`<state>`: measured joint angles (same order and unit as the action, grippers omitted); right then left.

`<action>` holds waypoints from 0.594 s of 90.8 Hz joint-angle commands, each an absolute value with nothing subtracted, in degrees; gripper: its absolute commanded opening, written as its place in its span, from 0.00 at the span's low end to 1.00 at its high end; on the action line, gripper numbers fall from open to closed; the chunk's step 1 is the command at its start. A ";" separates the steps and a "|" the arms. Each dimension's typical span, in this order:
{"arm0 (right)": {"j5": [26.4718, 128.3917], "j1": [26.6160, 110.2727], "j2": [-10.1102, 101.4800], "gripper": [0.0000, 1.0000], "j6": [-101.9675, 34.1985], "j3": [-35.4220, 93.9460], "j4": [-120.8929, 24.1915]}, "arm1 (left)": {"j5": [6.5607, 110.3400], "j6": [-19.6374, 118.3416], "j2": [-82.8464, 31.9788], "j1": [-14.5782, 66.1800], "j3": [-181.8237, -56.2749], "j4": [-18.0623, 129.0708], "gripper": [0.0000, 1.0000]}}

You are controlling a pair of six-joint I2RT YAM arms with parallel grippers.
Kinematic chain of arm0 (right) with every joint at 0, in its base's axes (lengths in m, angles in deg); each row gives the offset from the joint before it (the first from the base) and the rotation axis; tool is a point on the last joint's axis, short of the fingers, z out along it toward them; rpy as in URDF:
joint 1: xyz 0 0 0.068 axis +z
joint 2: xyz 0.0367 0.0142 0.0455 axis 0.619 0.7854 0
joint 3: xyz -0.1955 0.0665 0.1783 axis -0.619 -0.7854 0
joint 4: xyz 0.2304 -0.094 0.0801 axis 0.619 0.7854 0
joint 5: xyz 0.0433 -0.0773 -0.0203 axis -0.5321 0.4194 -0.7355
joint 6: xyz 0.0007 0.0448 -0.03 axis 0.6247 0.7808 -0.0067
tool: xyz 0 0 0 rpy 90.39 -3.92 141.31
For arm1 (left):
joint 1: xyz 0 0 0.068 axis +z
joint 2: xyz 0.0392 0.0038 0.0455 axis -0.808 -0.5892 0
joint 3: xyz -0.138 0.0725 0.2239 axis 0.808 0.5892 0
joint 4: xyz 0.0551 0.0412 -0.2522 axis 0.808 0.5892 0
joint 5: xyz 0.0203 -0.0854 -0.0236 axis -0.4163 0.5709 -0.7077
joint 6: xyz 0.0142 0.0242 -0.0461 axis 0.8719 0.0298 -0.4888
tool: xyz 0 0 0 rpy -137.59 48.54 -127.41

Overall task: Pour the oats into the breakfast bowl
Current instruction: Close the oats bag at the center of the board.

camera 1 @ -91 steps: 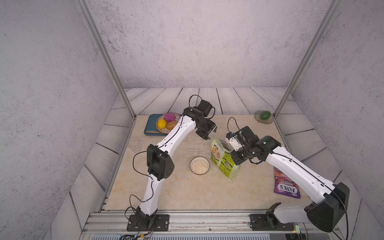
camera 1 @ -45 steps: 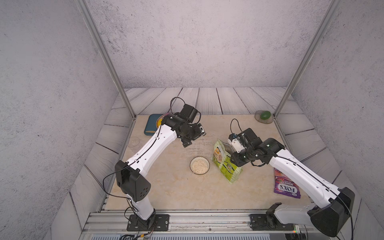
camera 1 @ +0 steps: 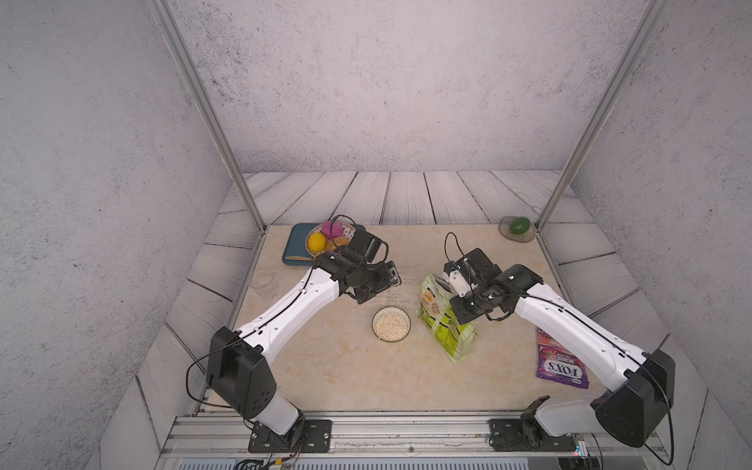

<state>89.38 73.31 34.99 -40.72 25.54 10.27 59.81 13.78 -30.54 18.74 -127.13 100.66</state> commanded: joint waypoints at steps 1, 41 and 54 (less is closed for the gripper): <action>90.62 73.13 30.98 0.00 -37.76 24.57 7.54 | 59.76 15.79 -29.58 17.99 -126.38 96.20 0.87; 90.14 73.05 38.16 0.08 -40.27 28.99 8.18 | 61.01 15.04 -29.51 16.90 -123.53 92.58 0.84; 92.77 73.04 36.89 0.00 -38.08 30.40 8.85 | 60.37 14.36 -29.03 16.90 -122.96 92.44 0.84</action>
<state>89.97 73.29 38.36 -39.67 27.51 9.77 60.88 14.65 -30.43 17.13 -123.70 93.07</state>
